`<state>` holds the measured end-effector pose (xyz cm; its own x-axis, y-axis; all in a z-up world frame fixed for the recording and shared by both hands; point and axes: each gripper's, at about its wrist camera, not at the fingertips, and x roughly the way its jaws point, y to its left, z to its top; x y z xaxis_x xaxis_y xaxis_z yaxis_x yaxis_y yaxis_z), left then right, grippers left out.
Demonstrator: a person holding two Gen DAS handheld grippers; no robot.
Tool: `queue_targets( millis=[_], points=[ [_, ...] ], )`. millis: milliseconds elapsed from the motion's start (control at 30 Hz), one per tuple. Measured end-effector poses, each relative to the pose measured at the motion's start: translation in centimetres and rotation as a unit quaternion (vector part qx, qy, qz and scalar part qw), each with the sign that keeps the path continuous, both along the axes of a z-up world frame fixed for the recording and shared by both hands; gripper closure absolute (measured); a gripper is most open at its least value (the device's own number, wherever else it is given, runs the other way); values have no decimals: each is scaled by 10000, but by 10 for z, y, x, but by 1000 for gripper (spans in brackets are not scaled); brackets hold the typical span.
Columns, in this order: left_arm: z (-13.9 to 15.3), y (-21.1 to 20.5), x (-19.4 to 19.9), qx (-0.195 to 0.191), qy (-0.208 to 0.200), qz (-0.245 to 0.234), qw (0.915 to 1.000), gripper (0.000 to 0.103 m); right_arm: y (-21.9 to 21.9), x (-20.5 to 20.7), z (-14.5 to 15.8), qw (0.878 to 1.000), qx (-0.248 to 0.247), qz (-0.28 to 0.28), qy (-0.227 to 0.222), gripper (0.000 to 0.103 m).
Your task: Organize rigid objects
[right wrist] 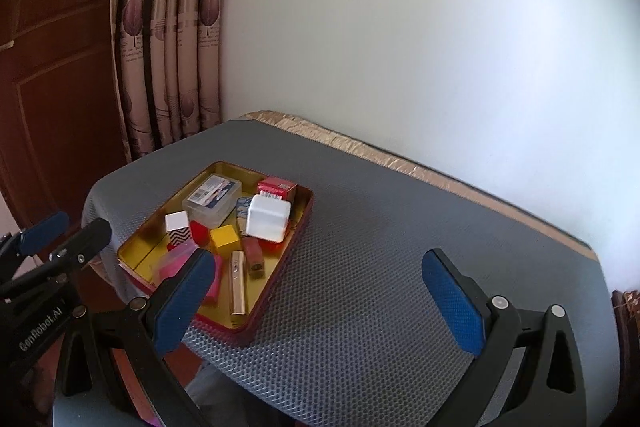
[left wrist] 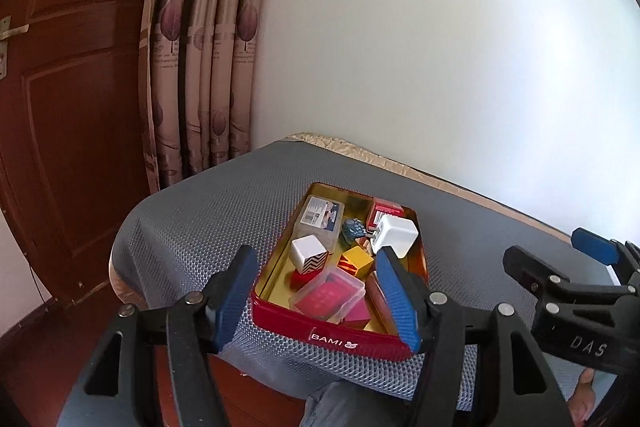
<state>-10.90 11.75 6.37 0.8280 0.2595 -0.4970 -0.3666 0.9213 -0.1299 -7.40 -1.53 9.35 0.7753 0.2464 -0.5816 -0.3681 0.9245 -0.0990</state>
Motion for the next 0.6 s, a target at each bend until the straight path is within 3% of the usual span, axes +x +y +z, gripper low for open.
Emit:
queue_targets(
  millis=[433,600],
  points=[
    [-1,-12,1,147,-20,-223,9996,40,9,-7,6,9983,-379,-427,-77,0],
    [0,-9,-2,4,-119,-250,9996,40,1,-5,8,9993,35,-324,181,0]
  ],
)
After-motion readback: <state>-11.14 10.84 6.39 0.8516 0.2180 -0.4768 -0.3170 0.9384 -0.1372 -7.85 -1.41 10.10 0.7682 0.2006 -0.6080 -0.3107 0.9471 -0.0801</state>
